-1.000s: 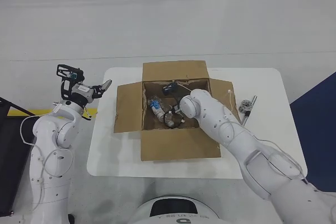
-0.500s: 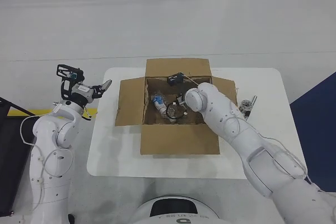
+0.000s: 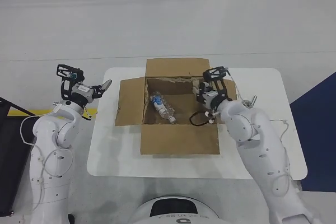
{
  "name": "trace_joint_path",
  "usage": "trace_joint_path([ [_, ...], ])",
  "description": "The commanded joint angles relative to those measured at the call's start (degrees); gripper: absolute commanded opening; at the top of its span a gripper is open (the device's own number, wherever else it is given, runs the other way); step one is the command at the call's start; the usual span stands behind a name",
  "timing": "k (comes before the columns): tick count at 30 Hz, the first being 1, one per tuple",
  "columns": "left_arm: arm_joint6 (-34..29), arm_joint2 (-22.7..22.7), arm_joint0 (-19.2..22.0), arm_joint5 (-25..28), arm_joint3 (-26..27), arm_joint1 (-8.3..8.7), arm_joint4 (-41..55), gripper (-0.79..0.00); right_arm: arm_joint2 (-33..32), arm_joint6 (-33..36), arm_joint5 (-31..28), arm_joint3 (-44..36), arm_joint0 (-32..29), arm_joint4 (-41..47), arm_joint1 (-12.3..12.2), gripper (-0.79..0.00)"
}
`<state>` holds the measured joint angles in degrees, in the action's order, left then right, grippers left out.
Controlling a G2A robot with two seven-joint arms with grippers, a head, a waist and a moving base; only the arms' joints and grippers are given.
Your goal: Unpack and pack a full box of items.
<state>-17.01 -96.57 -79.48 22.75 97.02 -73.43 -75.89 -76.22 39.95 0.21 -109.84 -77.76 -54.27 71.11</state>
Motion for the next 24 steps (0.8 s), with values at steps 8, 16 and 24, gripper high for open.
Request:
trace_joint_path([
  [8, 0.0, 0.0, 0.0, 0.0, 0.0, 0.0, 0.0, 0.0, -22.95, -12.29, 3.91, -8.37, -21.12, 13.48, -0.76, -0.785],
  [16, 0.0, 0.0, 0.0, 0.0, 0.0, 0.0, 0.0, 0.0, -28.85, -9.43, 12.58, 4.93, -19.42, 20.48, -0.85, -0.785],
  [24, 0.0, 0.0, 0.0, 0.0, 0.0, 0.0, 0.0, 0.0, -25.45, -3.56, 20.98, 15.53, -13.44, 15.07, -1.23, -0.785],
])
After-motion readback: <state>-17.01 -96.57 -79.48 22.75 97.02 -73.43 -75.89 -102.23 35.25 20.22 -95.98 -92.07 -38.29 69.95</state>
